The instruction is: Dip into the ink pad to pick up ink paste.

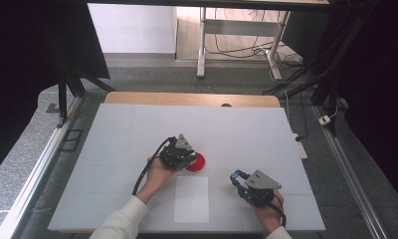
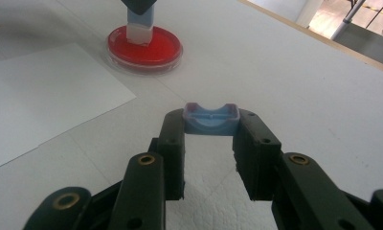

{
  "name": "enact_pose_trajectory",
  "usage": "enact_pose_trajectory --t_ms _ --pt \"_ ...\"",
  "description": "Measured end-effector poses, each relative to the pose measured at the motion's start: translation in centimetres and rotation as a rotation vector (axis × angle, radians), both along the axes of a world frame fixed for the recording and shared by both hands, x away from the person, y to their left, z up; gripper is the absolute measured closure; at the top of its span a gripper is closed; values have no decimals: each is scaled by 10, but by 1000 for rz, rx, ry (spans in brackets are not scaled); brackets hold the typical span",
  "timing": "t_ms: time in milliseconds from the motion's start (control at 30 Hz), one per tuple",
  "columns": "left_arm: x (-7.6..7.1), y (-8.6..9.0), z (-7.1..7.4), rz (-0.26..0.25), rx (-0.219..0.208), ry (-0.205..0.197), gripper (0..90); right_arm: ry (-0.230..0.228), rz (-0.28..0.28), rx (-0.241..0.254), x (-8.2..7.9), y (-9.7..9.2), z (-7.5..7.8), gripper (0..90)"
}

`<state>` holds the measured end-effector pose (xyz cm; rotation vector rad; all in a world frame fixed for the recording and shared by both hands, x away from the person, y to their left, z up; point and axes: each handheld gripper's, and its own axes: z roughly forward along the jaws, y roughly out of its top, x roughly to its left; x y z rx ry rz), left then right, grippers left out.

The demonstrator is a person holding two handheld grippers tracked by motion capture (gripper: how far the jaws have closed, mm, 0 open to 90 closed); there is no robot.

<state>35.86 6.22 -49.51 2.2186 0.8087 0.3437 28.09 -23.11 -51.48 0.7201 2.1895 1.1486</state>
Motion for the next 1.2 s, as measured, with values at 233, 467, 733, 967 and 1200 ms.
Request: enact_pose_trajectory --t_ms 233,467,733,967,1200 --pt "-1 -1 0 -1 8 -6 759 -2 -1 2 0 0 0 652" --pt "-1 0 -1 0 3 -5 760 -2 -1 2 0 0 0 653" --pt "0 2 -2 -3 -8 4 760 -2 -1 2 -1 0 0 653" --pt "0 2 -1 -4 -9 8 760 -3 -1 4 -1 0 0 653" --pt "-1 4 2 1 -21 2 758 -7 -1 8 -1 0 1 652"
